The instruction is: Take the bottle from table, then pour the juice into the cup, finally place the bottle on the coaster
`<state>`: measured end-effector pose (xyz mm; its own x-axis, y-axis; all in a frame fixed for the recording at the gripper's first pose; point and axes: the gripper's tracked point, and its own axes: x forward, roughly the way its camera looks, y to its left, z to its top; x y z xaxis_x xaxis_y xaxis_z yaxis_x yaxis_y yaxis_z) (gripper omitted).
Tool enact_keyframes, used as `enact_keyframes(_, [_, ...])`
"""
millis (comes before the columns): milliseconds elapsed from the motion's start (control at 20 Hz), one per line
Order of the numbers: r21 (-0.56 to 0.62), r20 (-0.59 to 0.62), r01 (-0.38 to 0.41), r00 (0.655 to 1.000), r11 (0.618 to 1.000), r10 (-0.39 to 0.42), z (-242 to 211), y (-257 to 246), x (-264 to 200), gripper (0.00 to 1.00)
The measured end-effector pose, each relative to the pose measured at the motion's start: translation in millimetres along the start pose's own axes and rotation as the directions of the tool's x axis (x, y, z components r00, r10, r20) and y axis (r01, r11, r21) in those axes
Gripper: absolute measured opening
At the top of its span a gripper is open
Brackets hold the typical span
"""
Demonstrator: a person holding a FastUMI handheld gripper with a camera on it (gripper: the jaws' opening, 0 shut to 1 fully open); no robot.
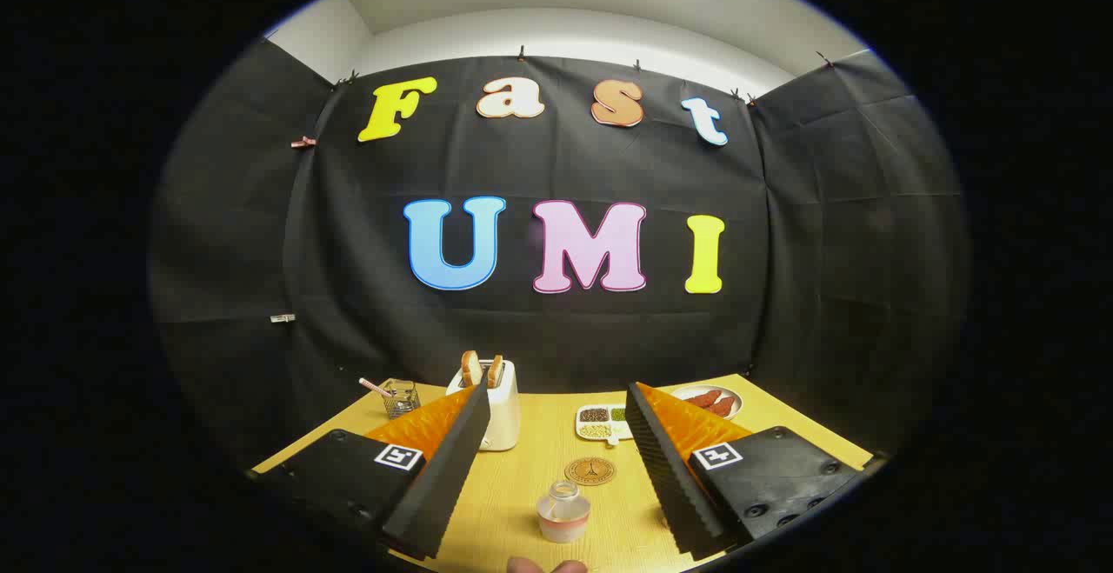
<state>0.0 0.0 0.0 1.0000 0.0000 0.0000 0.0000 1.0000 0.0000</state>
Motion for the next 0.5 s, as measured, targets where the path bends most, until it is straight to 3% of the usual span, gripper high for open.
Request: enact_keyframes(500, [0.006, 0.012, 0.009, 1.000, 1.000, -0.009, 1.9, -4.8, -8.0, 0.97])
